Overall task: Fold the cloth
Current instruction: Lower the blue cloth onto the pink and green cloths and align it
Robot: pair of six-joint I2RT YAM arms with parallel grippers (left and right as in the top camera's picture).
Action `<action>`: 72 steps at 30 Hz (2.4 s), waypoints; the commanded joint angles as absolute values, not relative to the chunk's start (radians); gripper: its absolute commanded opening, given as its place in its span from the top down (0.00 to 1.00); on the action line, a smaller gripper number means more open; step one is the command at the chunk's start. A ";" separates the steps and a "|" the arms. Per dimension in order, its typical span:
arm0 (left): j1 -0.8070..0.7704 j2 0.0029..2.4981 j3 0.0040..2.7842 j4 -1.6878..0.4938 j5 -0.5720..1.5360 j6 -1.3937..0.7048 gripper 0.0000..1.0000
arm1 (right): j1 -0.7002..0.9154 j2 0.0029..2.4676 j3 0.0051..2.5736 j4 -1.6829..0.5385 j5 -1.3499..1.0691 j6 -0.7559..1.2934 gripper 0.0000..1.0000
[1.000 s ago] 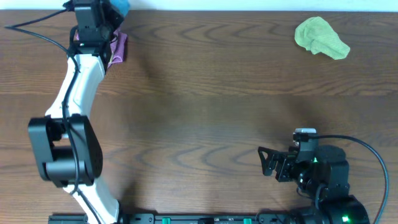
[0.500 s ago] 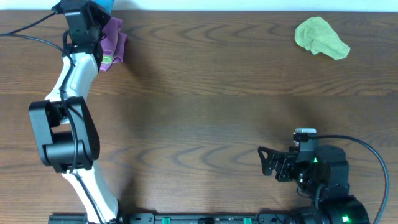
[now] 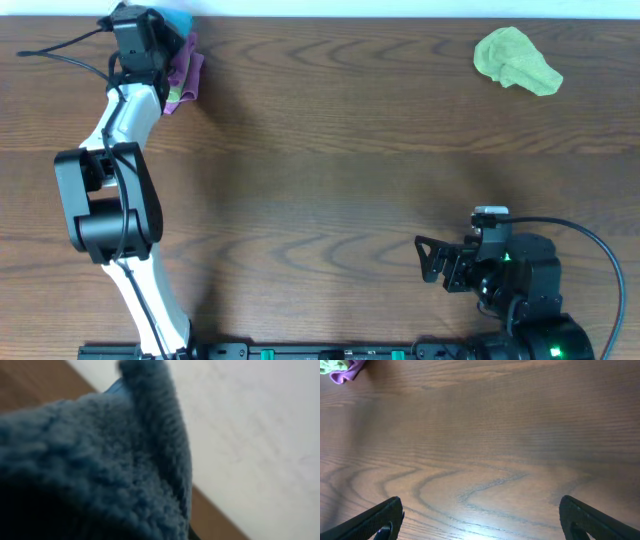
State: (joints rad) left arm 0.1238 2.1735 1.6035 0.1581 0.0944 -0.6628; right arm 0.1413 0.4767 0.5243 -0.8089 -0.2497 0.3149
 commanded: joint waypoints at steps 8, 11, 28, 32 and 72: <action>0.152 2.188 1.632 0.045 0.070 -0.574 0.94 | 0.136 0.471 0.522 -0.809 -0.243 0.329 0.01; 0.152 2.188 1.632 0.014 0.070 -0.575 0.94 | 0.136 0.471 0.522 -0.809 -0.243 0.329 0.01; 0.152 2.188 1.632 -0.136 0.016 -0.575 0.64 | 0.136 0.471 0.522 -0.809 -0.242 0.329 0.01; 0.152 2.180 1.632 -0.156 0.016 -0.574 0.51 | 0.136 0.471 0.522 -0.809 -0.243 0.329 0.01; 0.176 1.903 1.632 -0.276 -0.013 -0.505 0.48 | 0.136 0.471 0.522 -0.809 -0.243 0.329 0.01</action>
